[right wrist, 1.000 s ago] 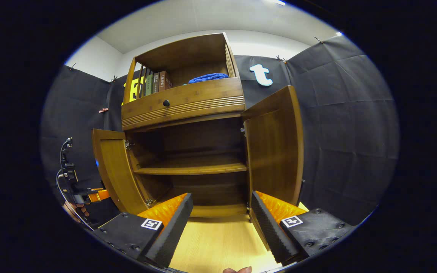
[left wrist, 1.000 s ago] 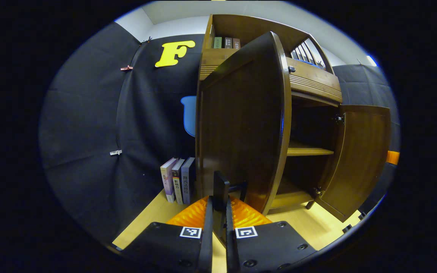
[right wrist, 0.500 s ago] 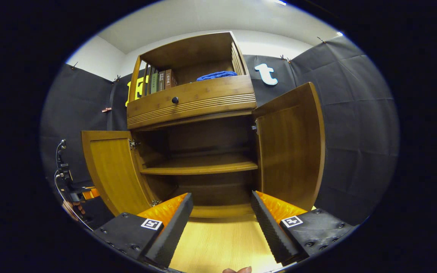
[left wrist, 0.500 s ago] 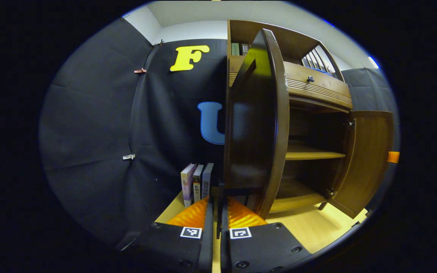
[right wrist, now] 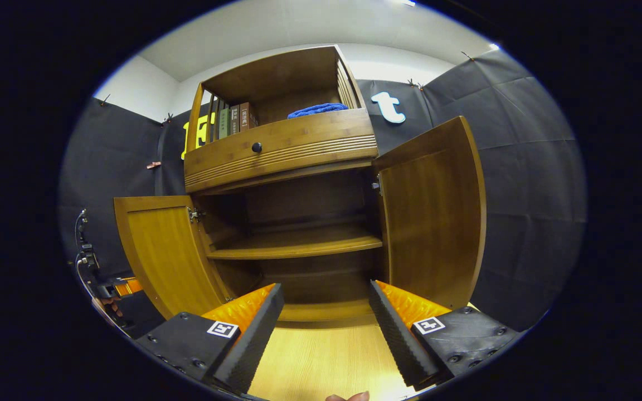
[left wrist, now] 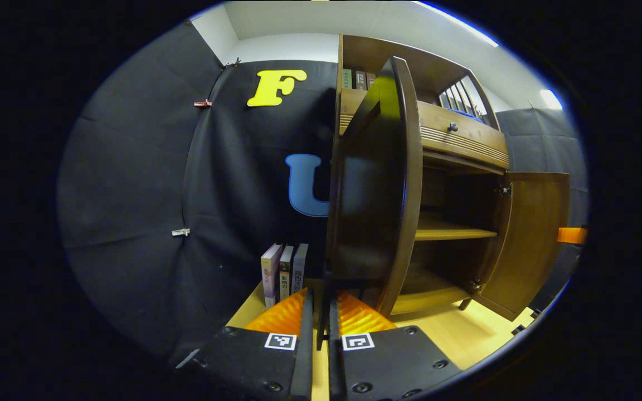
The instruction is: Open the right door of the double-door shoe cabinet with the right hand, and open the left door with the left hand.
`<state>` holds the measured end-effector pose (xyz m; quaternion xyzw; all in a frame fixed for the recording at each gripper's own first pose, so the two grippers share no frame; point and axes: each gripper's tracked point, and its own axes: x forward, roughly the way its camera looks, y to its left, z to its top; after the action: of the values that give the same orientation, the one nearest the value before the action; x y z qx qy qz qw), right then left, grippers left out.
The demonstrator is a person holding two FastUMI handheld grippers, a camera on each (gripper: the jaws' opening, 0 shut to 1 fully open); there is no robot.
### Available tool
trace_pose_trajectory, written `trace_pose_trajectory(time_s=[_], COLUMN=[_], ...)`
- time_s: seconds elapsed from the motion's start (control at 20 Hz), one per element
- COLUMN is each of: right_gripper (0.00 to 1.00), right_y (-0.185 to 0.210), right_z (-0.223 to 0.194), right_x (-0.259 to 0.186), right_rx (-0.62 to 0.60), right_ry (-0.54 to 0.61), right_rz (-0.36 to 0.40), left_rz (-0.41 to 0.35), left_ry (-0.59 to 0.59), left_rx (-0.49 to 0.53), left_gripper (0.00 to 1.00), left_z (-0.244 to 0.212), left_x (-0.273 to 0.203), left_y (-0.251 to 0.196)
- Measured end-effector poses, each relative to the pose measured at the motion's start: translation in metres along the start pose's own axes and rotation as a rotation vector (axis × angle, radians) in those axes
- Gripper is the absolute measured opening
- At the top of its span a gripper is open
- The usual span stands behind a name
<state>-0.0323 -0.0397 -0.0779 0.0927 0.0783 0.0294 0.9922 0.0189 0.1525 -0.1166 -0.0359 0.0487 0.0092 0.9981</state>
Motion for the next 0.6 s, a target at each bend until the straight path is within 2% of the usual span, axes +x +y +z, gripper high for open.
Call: trace_pose_trajectory(time_s=[0.05,0.15,0.4,0.45,0.5,0.6], right_gripper=[0.98,0.98,0.98,0.98,0.98,0.98], right_y=[0.001,0.003,0.002,0.002,0.005,0.008], right_z=[0.0,0.0,0.002,0.002,0.003,0.003], right_x=[-0.001,-0.002,-0.007,-0.006,-0.006,-0.004], right_rx=[0.002,0.006,-0.011,-0.011,-0.01,-0.015], right_ry=[0.001,0.005,0.003,0.003,0.002,0.002], right_rz=[0.0,0.003,0.006,0.008,0.013,0.023], left_rz=[0.018,0.041,0.106,0.113,0.116,0.114], left_ry=[0.002,0.002,-0.03,-0.036,-0.039,-0.042], left_rx=[0.003,0.003,0.008,0.022,0.036,0.053], left_gripper=[0.16,0.24,0.8,0.85,0.95,0.95], left_z=[0.001,-0.001,0.009,0.008,0.008,0.011], left_x=[-0.001,-0.008,-0.037,-0.043,-0.048,-0.06], left_y=[0.002,0.007,0.02,0.019,0.018,0.013])
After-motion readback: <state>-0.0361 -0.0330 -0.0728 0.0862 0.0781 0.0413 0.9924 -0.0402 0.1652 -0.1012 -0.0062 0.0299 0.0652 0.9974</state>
